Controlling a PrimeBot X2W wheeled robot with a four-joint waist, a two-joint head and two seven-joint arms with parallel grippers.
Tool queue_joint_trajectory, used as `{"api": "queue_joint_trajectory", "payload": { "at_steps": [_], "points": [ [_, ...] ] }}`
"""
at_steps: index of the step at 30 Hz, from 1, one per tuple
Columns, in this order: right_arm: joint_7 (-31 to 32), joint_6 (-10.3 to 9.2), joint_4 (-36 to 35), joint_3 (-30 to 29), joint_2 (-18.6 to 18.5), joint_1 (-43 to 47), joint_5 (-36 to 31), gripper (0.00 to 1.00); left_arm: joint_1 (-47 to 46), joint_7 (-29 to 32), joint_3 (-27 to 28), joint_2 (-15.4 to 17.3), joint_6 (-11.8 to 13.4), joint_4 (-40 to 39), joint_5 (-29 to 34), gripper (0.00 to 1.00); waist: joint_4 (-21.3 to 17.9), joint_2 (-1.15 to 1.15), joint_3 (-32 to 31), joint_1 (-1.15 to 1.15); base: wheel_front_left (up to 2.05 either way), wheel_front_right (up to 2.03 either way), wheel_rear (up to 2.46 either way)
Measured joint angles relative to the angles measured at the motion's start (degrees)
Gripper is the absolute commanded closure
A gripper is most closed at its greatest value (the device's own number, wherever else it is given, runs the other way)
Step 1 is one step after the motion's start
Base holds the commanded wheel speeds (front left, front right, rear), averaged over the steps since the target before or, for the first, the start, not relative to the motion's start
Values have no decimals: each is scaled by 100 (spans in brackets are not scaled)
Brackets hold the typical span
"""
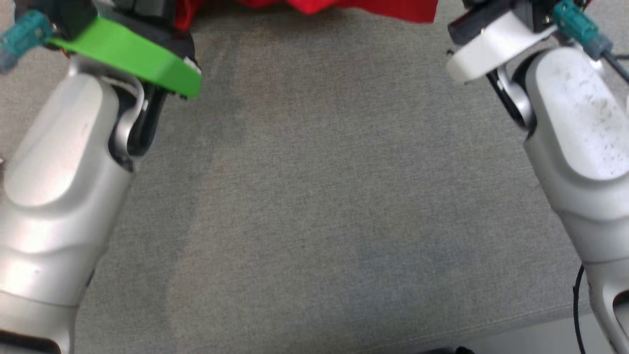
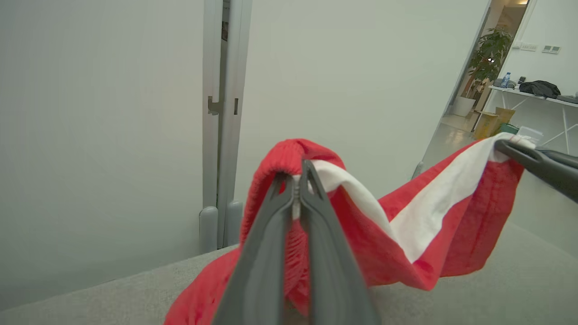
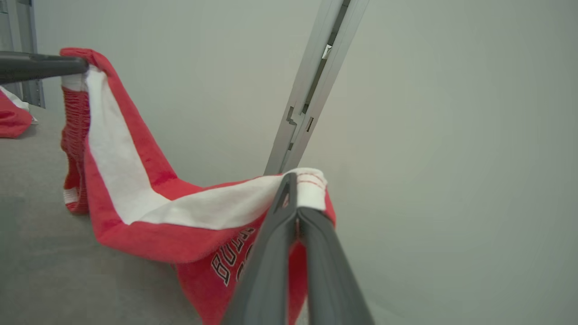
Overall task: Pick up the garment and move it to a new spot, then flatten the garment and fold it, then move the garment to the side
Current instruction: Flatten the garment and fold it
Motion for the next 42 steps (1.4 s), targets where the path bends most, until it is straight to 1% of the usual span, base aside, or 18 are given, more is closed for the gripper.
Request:
{"api": "queue_joint_trajectory", "payload": {
  "at_steps": [2, 8, 10, 14, 20, 24, 30, 35, 39, 42],
  "points": [
    [-83, 0, -159, -89, -13, 399, 23, 100, 384, -8, 149, -11, -4, -240, 32, 100, 0, 0, -53, 0, 0, 0, 0],
    [-194, 0, -730, -382, -43, 1741, 35, 100, 1731, -15, 583, -19, -8, -1010, 403, 100, 12, 0, -306, 0, 0, 0, 0],
    [-186, 0, -946, -495, -38, 2226, 43, 100, 2204, -15, 765, -114, -20, -1278, 475, 100, 18, 0, -428, 0, 0, 0, 0],
    [-16, 0, -1372, -677, -22, 3003, 89, 100, 3075, -15, 902, -253, -22, -1672, 699, 100, 23, 0, -708, 0, 0, 0, 0],
    [332, 0, -2140, -929, 89, 4041, 63, 100, 4139, -15, 1011, -469, -23, -2123, 675, 100, 13, 0, -1221, 0, 0, 0, 0],
    [586, 0, -2772, -1100, 152, 4614, 3, 100, 4838, -15, 1173, -478, -23, -2481, 659, 100, -10, 0, -1597, 0, 0, 0, 0],
    [1017, 0, -3554, -1404, 156, 5399, -77, 100, 5660, -15, 1162, -491, -18, -2856, 684, 100, -25, 0, -2043, -1, 0, 0, 0],
    [1235, 0, -3550, -1529, 93, 5621, 31, 100, 5879, 20, 1005, -546, 56, -2777, 698, 100, 71, 0, -2148, -1, 0, 0, 0],
    [1274, 0, -3147, -1557, -63, 5432, 167, 100, 5883, 35, 937, -815, 58, -2568, 502, 100, 186, 0, -2055, -1, 0, 0, 0],
    [1294, 0, -2758, -1492, -252, 5009, 271, 100, 5828, 68, 928, -975, 57, -2317, 303, 100, 298, 0, -1909, -1, 0, 0, 0]
  ]
}}
